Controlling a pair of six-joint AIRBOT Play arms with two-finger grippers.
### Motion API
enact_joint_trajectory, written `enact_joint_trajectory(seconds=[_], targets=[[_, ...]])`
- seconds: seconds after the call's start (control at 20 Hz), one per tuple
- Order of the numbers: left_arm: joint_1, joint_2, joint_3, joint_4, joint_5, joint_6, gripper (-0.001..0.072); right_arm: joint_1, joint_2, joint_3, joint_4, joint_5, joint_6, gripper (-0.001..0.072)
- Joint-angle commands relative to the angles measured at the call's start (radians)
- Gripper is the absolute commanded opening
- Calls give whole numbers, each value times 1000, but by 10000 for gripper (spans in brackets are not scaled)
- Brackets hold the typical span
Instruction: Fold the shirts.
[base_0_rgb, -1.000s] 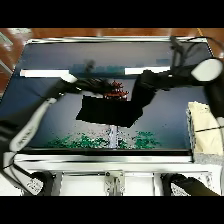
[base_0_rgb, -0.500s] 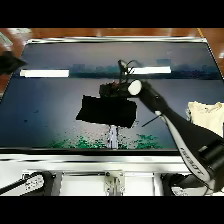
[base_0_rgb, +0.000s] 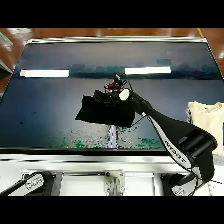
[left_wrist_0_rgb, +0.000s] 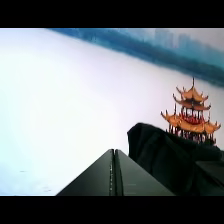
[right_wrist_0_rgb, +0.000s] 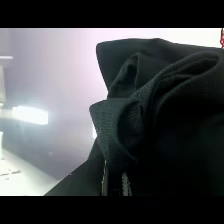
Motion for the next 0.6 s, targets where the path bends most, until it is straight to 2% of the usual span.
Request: enact_joint_trajectory(seconds=[0.0, 0.3, 0.35, 0.4, 0.45, 0.5, 0.55], targets=[[-21, 3, -53, 1, 5, 8, 35, 4, -9, 0, 63, -9, 0, 80], [-48, 3, -79, 0, 45, 6, 35, 76, -9, 0, 102, -47, -4, 81], [-52, 3, -79, 0, 45, 7, 35, 89, -9, 1, 102, -50, -5, 100], [-54, 3, -79, 0, 45, 6, 35, 96, -9, 0, 101, -49, -5, 244], [-58, 3, -79, 0, 48, 6, 35, 103, -9, 0, 99, -44, -10, 541], [-61, 2, -79, 0, 53, 6, 35, 101, -8, 1, 97, -31, -18, 578], [-64, 2, -79, 0, 55, 6, 35, 89, -4, 1, 96, 14, -49, 578]])
